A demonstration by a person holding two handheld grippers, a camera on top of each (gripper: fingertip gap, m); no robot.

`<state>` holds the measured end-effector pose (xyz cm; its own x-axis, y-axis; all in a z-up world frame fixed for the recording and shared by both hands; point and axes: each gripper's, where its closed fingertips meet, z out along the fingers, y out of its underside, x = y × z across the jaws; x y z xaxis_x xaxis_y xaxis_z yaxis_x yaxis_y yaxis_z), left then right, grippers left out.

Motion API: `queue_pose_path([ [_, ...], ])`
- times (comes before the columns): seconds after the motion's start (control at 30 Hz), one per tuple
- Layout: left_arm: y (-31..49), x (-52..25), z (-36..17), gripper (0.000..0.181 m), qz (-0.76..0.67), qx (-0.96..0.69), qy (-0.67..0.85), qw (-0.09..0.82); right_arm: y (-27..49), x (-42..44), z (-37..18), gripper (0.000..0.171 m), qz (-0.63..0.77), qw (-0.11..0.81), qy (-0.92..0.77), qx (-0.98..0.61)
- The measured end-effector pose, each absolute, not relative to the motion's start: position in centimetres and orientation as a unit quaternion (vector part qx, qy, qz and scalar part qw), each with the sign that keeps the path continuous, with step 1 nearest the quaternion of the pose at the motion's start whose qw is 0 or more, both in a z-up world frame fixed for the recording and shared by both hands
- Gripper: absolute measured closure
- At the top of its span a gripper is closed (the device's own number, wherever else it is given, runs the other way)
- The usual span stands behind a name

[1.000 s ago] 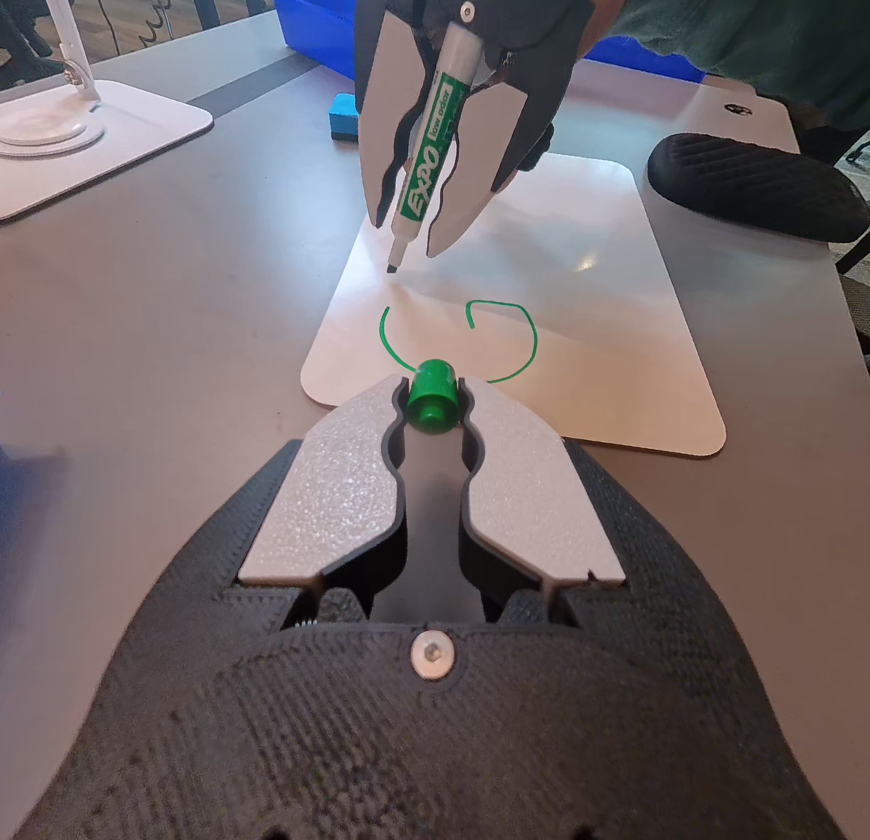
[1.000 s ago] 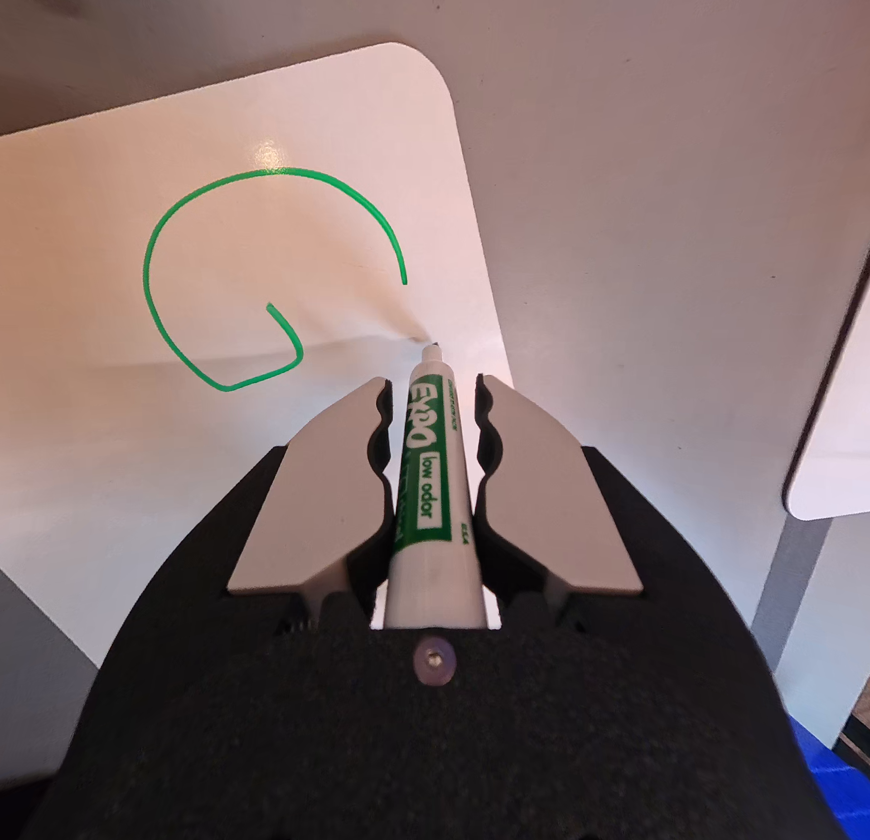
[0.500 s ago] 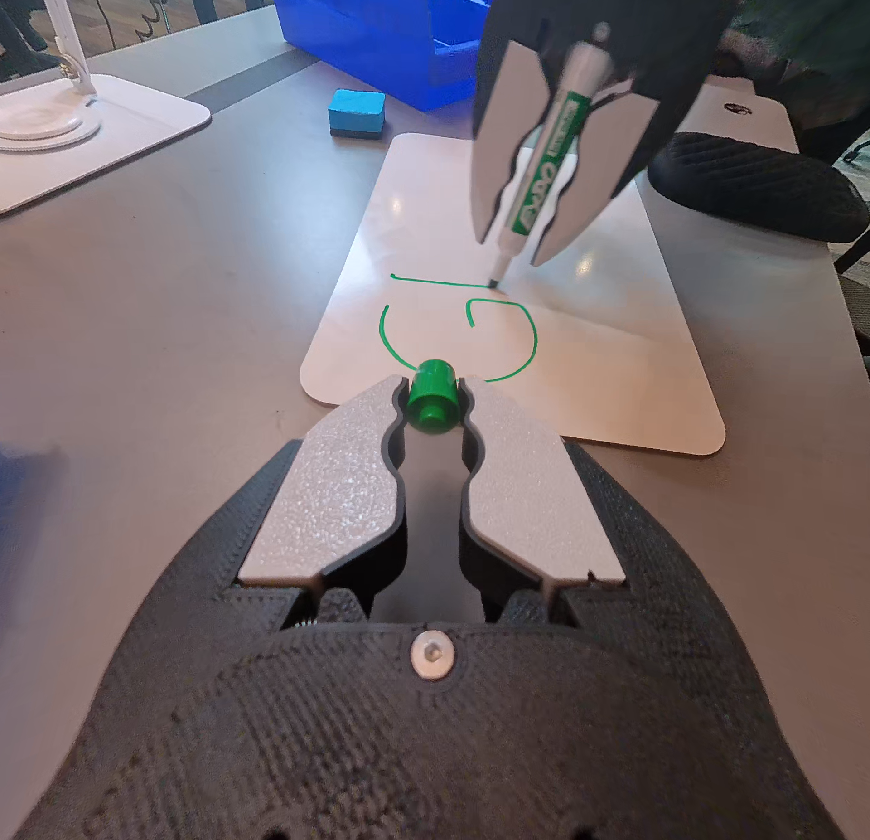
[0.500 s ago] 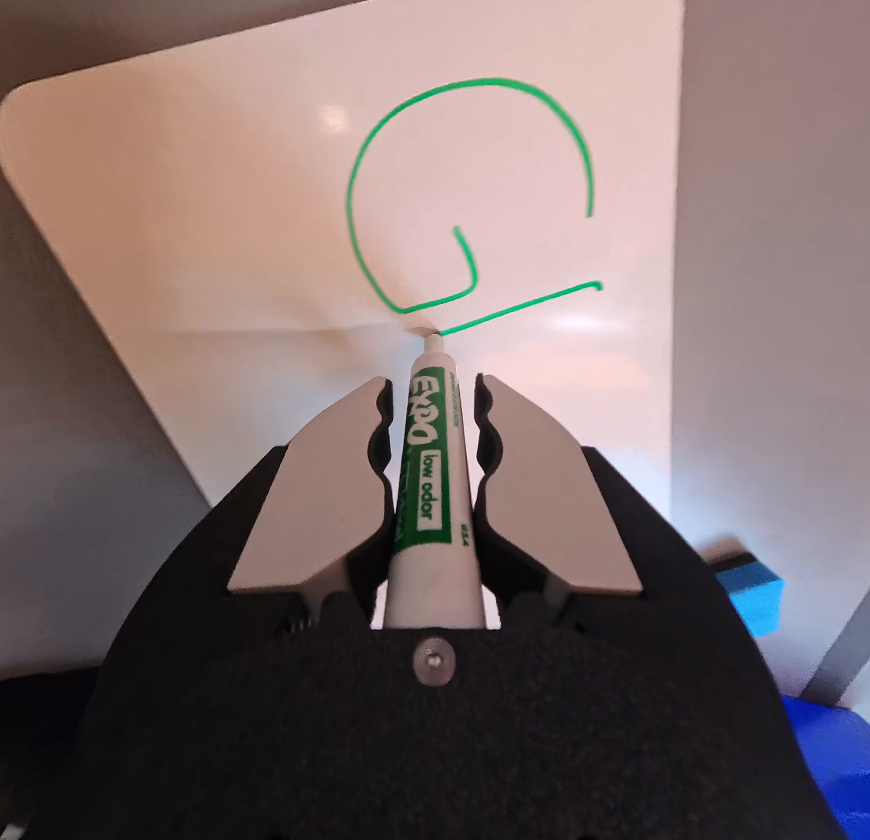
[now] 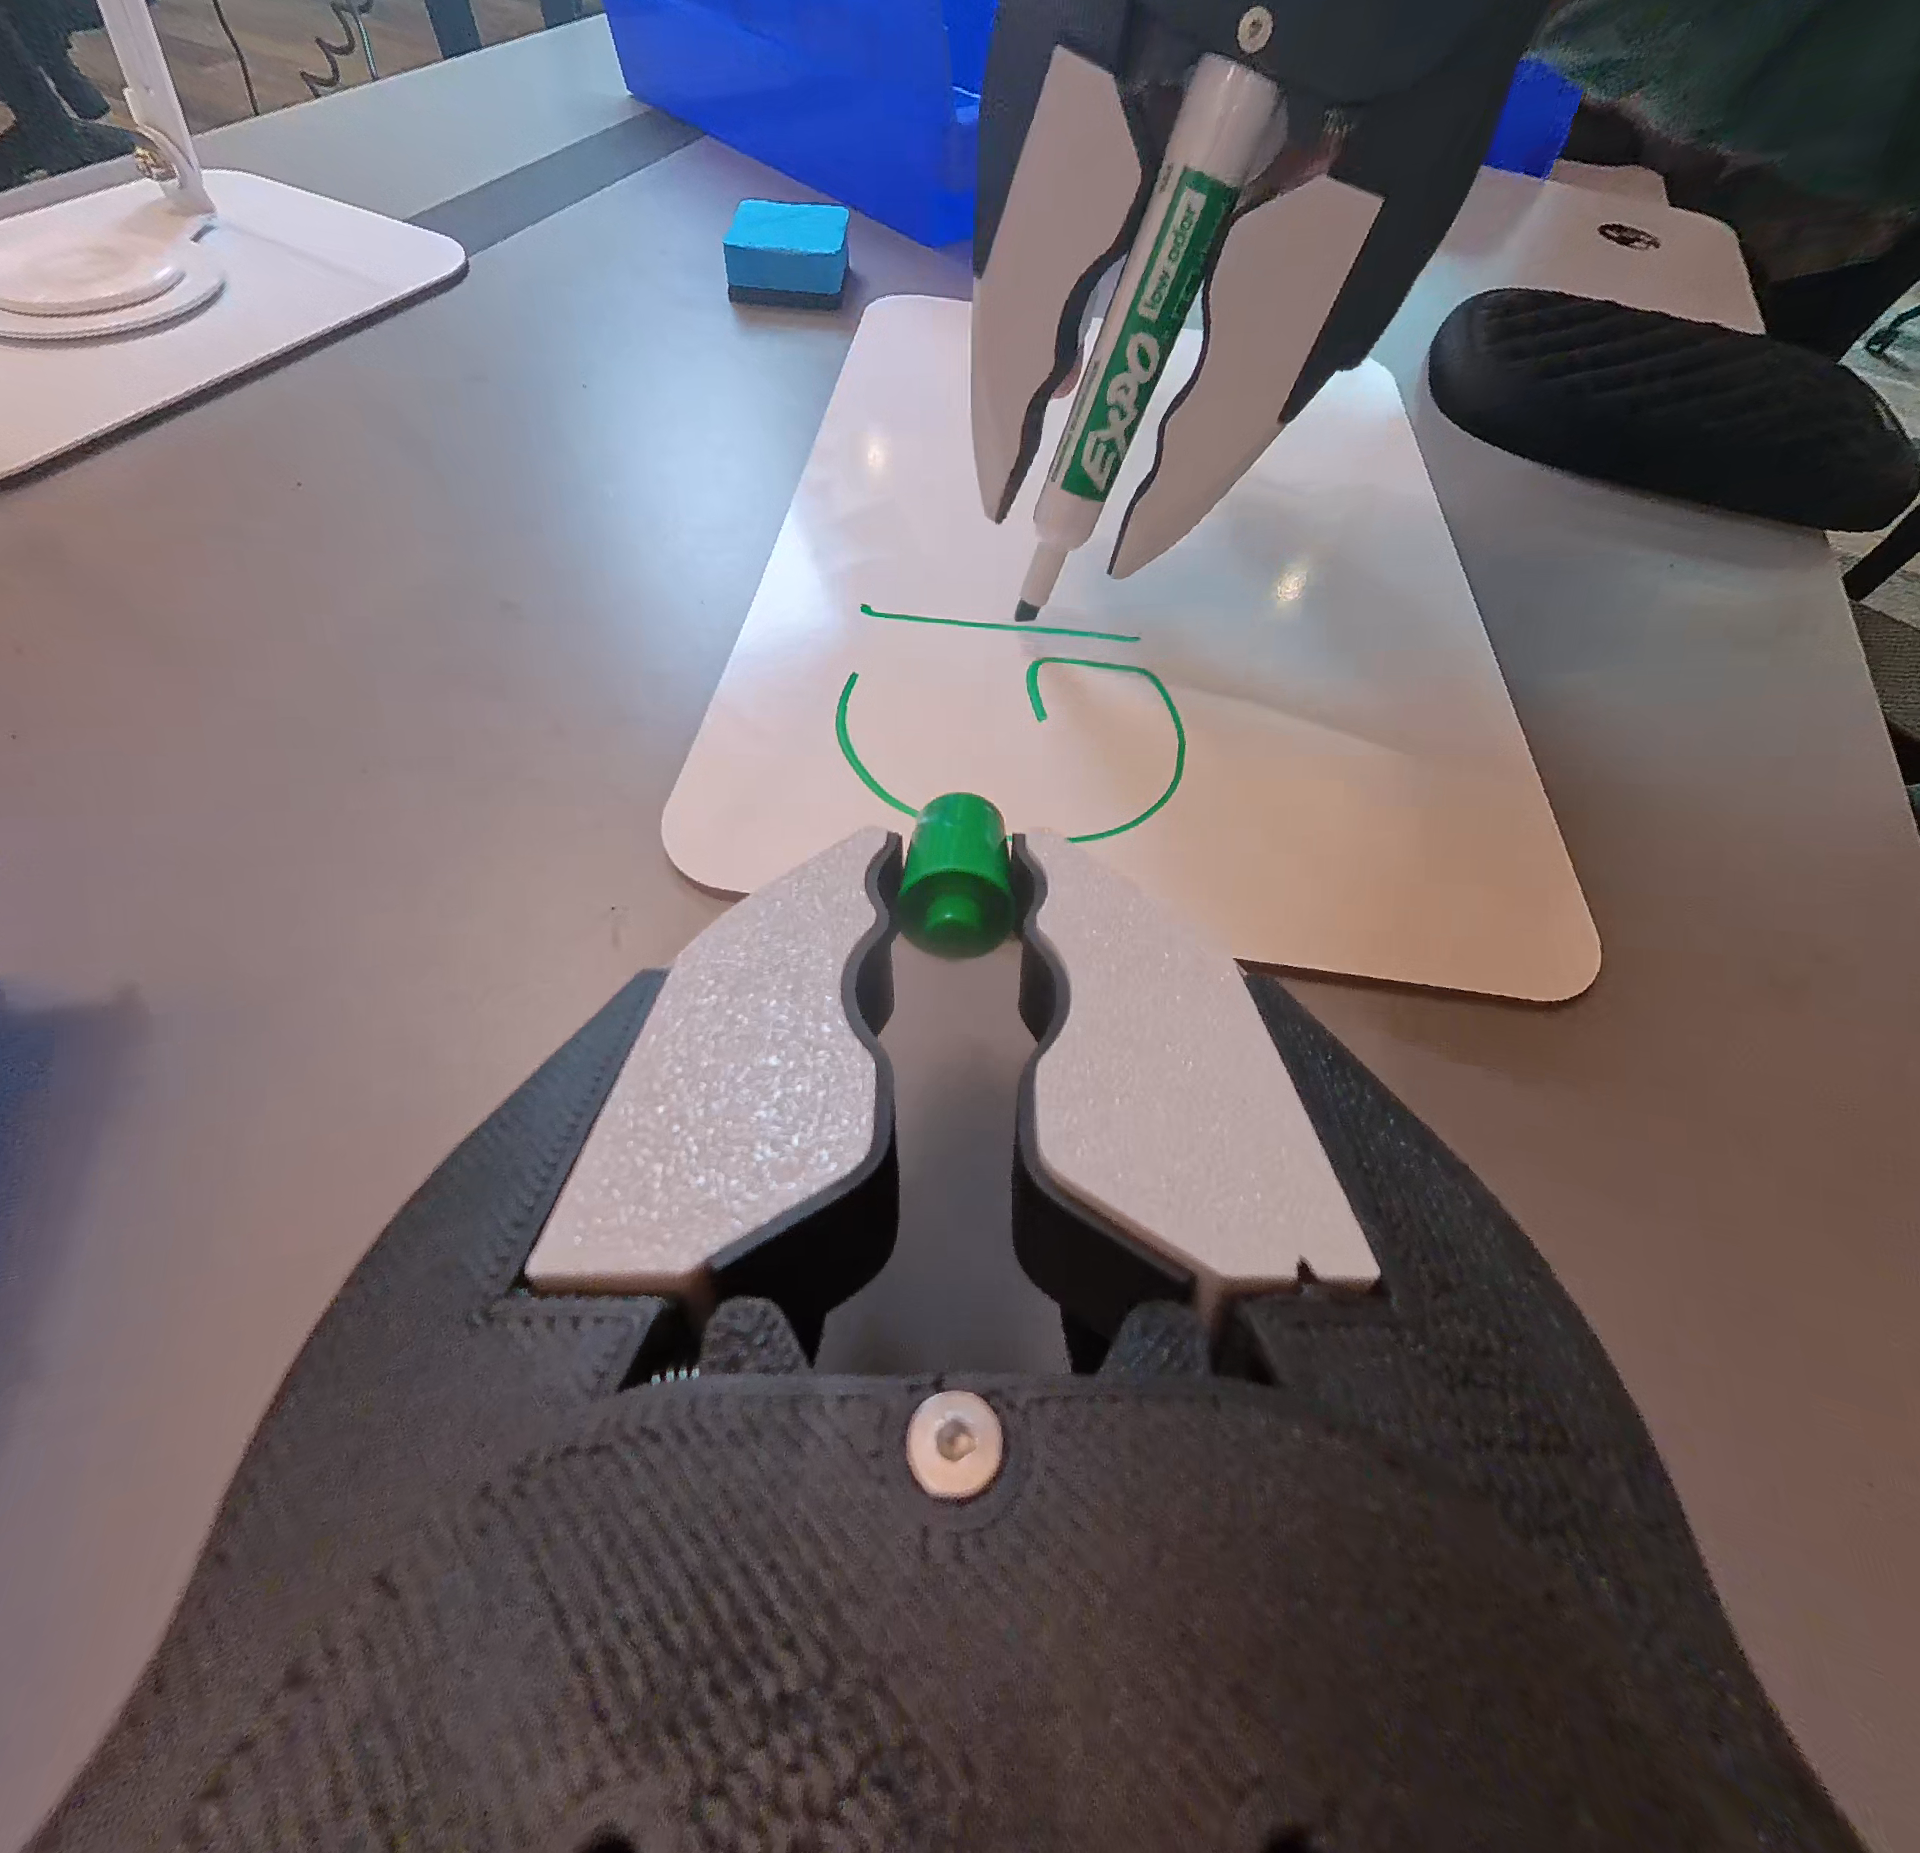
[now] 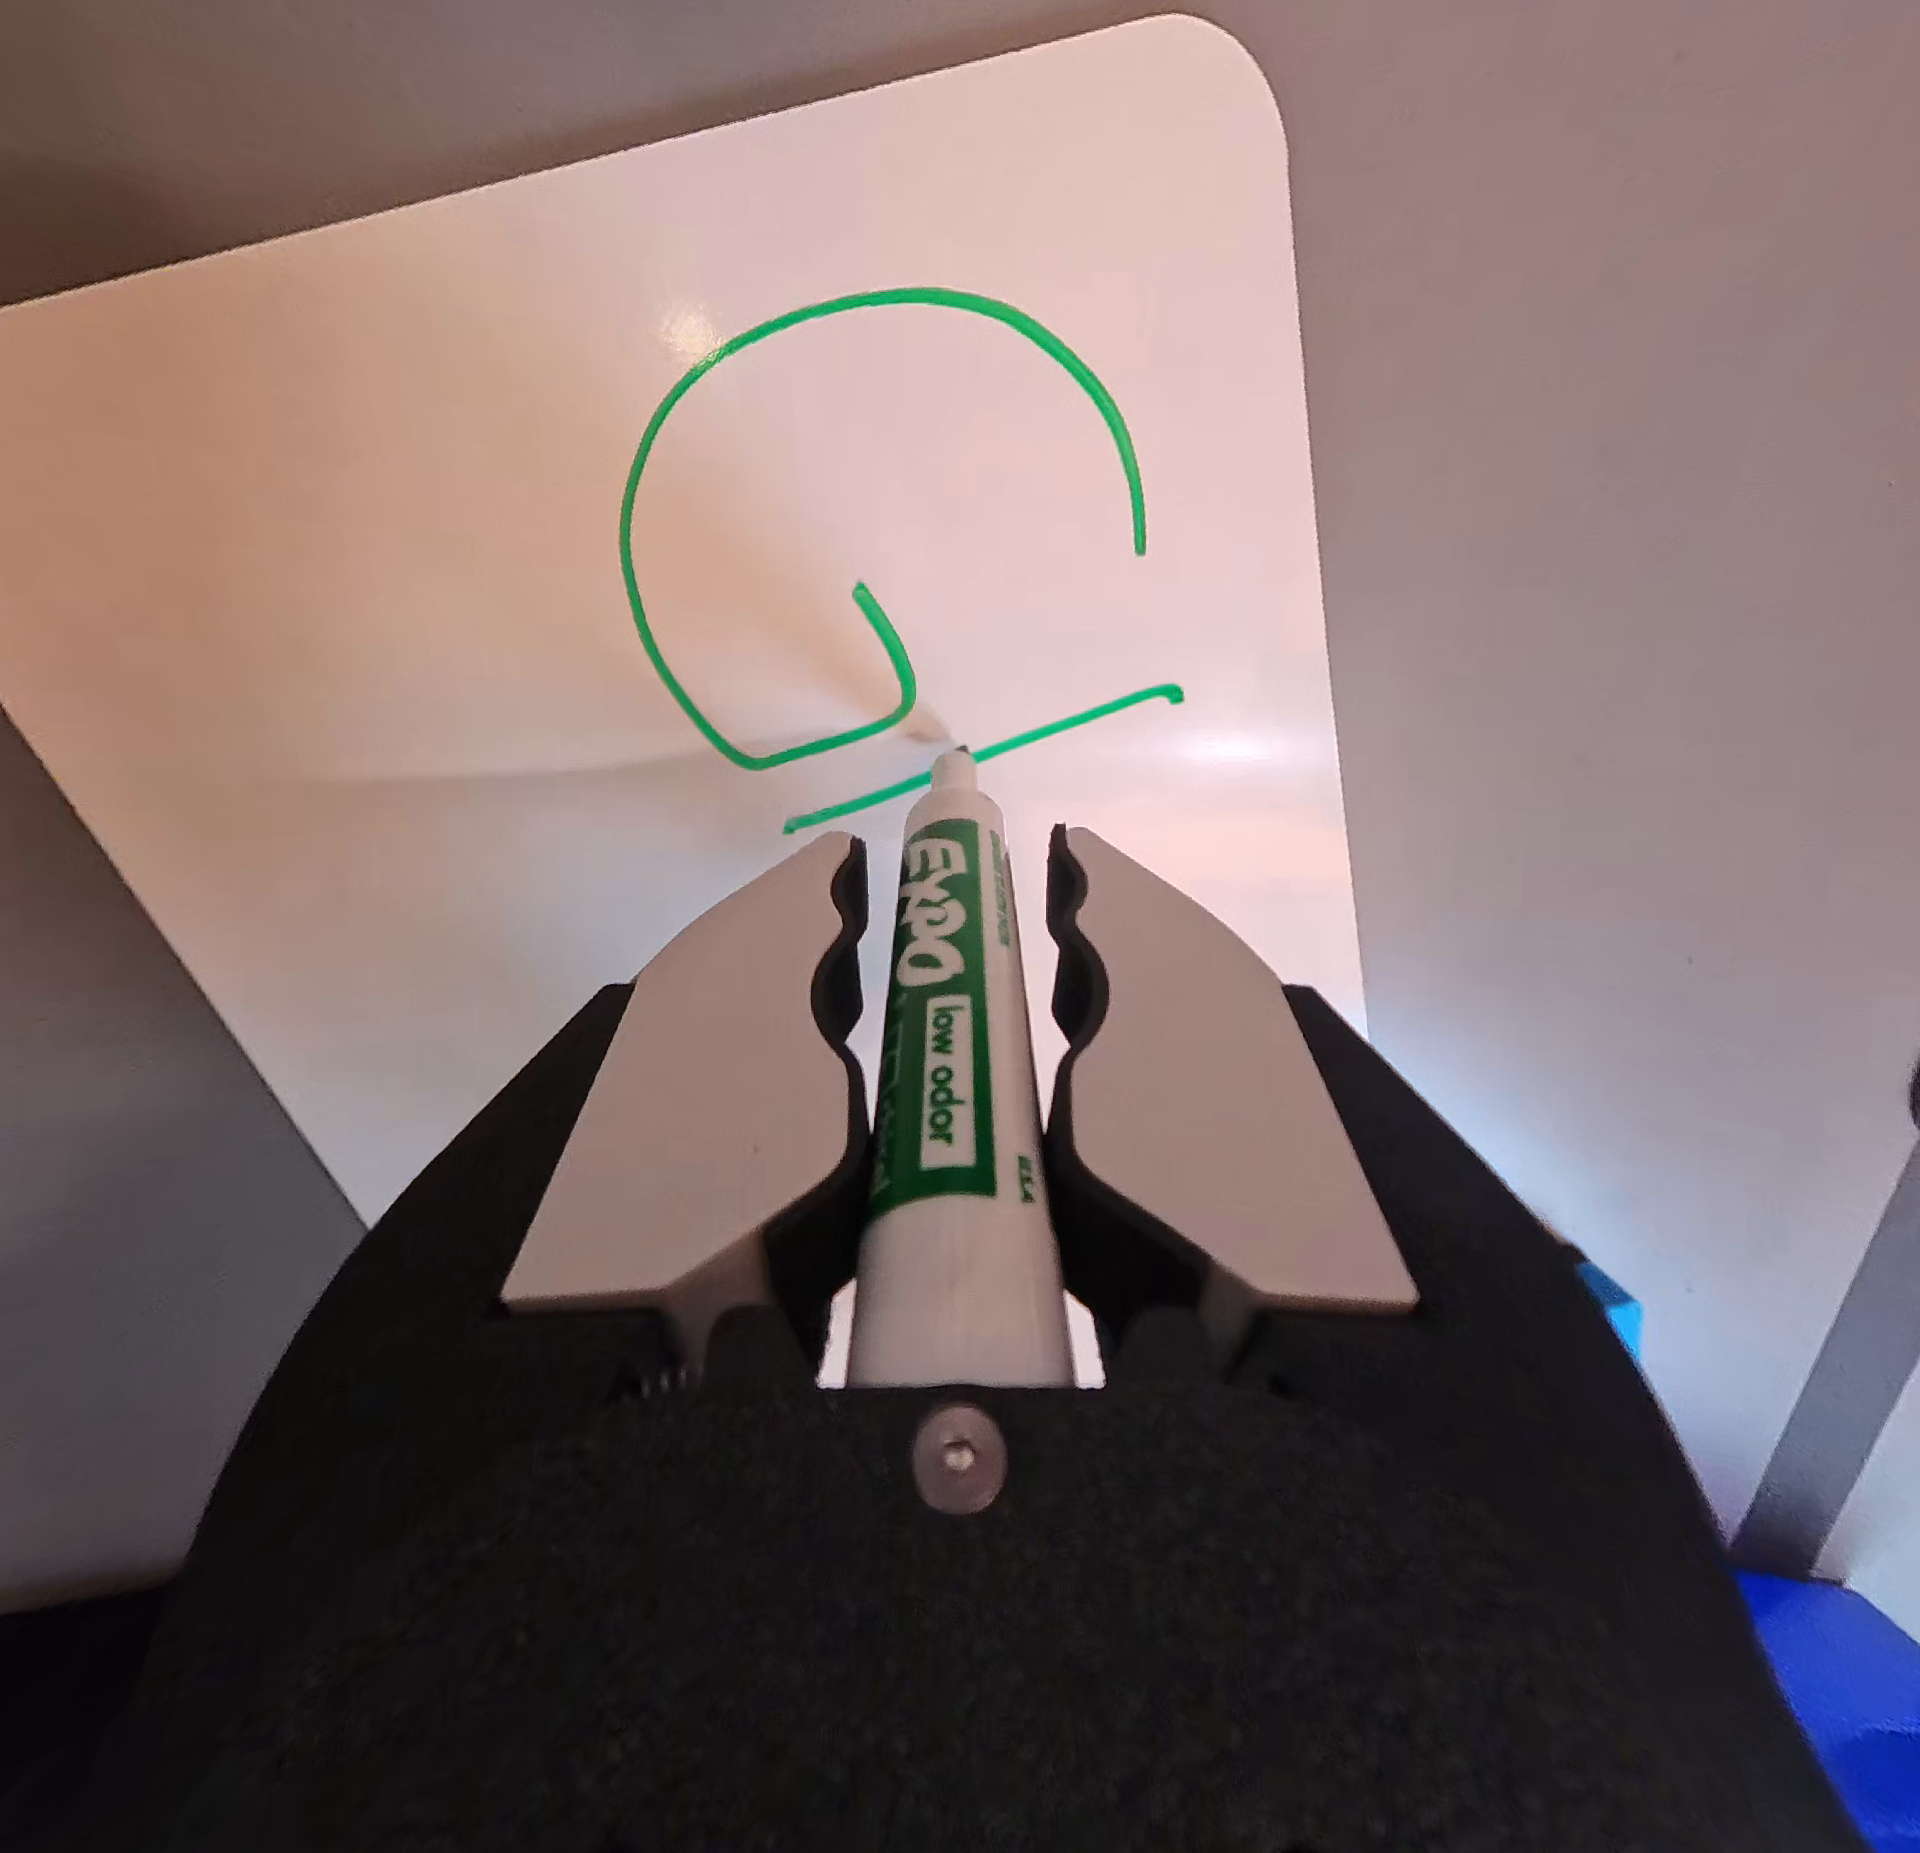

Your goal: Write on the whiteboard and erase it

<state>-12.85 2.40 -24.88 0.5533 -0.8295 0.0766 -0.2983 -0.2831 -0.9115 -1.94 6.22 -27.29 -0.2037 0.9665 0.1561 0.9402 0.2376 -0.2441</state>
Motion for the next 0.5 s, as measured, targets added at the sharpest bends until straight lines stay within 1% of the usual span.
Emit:
queue_pose_path([
  [0.17,2.4,-12.9,-24.9,0.162,-0.288,-0.749,0.375,0.464,6.5,-1.3,-27.7,0.137,0.033,0.128,-0.778,-0.614],
  [0.37,2.4,-12.9,-24.9,0.162,-0.29,-0.75,0.374,0.463,8.3,2.0,-27.6,0.137,0.0,0.118,-0.763,-0.636],
  [0.5,2.4,-12.9,-25.0,0.162,-0.292,-0.751,0.373,0.461,8.7,1.8,-27.1,0.137,0.011,0.134,-0.756,-0.641],
])
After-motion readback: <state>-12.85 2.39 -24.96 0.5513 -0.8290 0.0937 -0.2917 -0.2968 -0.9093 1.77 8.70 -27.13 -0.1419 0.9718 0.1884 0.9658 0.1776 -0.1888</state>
